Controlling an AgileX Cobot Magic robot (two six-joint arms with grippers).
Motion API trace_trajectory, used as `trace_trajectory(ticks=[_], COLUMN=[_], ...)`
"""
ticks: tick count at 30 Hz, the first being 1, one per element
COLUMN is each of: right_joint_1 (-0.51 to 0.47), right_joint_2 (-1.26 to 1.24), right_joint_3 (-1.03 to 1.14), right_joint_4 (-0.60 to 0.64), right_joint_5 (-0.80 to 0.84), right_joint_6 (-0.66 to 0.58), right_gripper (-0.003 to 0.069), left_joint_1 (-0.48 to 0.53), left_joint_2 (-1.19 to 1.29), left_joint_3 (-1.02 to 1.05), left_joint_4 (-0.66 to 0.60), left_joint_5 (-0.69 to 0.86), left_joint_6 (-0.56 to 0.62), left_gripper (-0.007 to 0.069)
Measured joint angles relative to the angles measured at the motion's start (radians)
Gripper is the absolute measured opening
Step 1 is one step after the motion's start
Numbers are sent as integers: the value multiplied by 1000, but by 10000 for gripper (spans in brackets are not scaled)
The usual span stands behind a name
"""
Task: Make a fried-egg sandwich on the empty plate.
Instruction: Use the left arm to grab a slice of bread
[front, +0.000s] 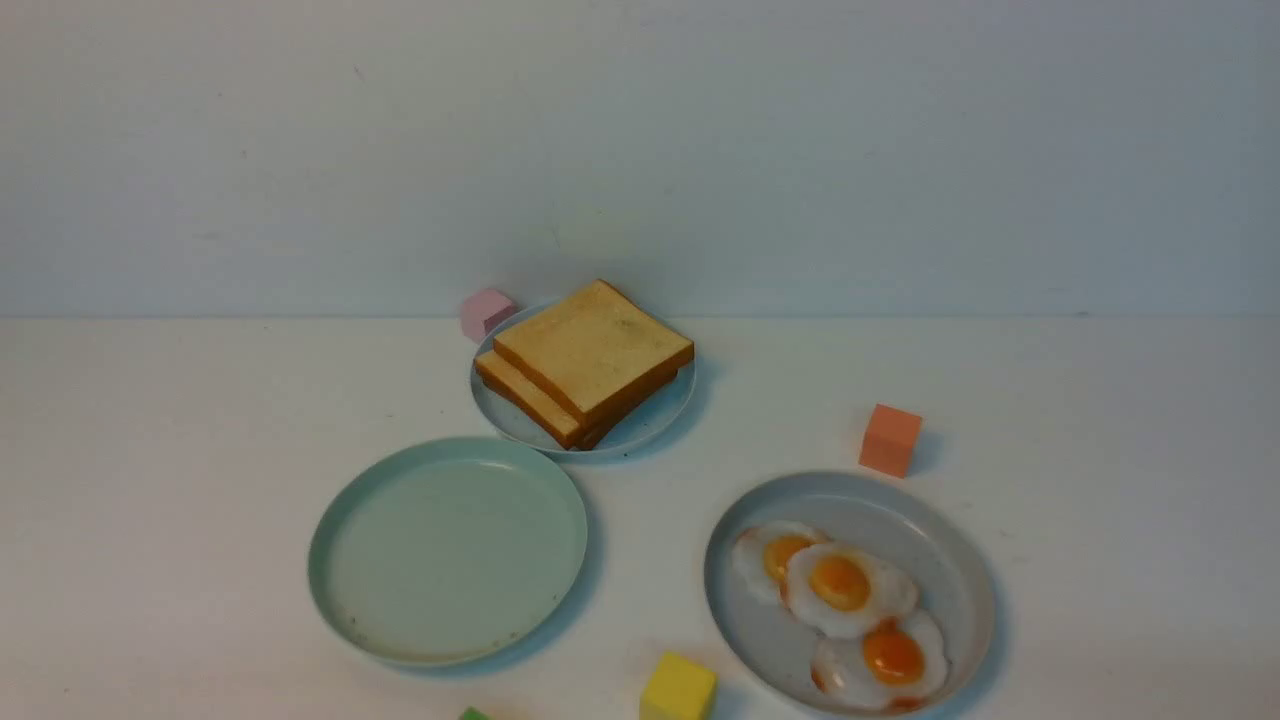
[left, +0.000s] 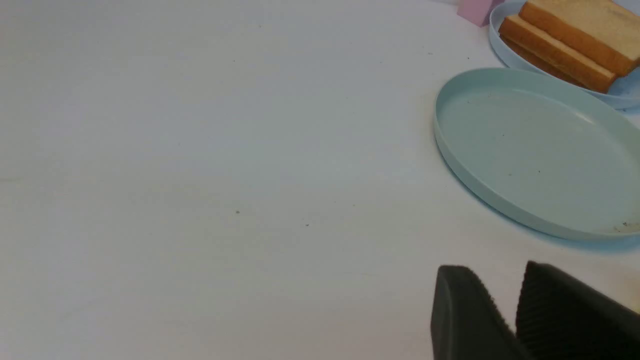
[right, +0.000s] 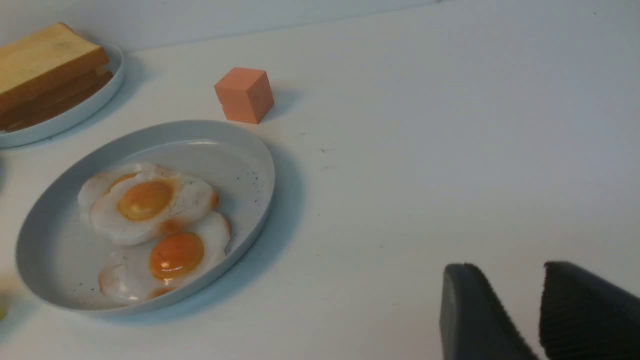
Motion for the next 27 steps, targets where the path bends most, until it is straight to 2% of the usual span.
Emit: trace_trajectory(ticks=[21,23,27], right_joint_1=[0,0,0], right_joint_2=[0,0,0], right_joint_3=[0,0,0], right_joint_4=[0,0,0], right_joint_5=[0,0,0], right_joint_6=[0,0,0], right_gripper=[238,238,238], left_joint_1=[0,0,0], left_joint_2=[0,0,0], left_joint_3=[0,0,0], left_joint_4=[-9,-41,-260], left_joint_5=[-23,-78,-264], left_joint_6=[-6,-26,-157], left_gripper=[197,197,200])
